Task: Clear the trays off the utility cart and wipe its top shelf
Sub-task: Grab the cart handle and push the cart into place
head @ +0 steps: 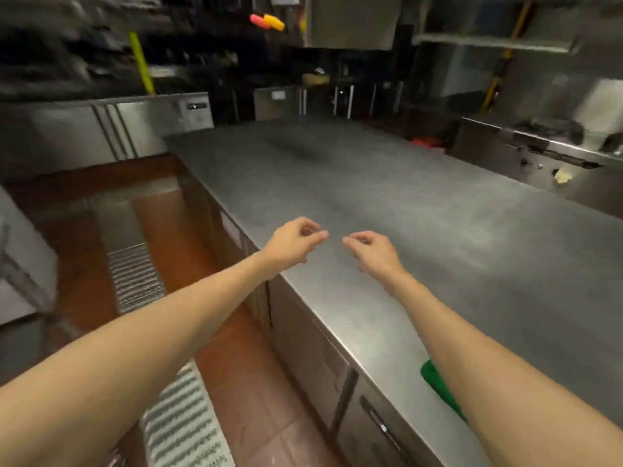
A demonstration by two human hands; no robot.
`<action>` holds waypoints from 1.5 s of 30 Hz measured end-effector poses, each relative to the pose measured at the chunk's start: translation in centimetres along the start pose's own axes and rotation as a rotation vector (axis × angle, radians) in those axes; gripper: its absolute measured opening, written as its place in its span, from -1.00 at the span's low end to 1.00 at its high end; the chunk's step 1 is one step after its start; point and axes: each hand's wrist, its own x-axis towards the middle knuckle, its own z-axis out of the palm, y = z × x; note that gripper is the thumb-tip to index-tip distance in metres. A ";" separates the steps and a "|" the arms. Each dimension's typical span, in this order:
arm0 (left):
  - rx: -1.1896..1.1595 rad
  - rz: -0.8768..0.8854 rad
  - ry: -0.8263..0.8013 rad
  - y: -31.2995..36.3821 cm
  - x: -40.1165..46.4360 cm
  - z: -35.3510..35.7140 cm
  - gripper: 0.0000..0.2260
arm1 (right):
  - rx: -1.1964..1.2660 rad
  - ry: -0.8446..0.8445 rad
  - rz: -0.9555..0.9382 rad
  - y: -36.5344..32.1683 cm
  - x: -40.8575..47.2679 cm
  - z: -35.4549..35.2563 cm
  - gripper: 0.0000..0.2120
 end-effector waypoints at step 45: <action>-0.300 -0.446 1.432 -29.3 -10.5 -52.3 -0.84 | 0.277 -1.175 -0.335 -35.9 7.0 65.3 -0.86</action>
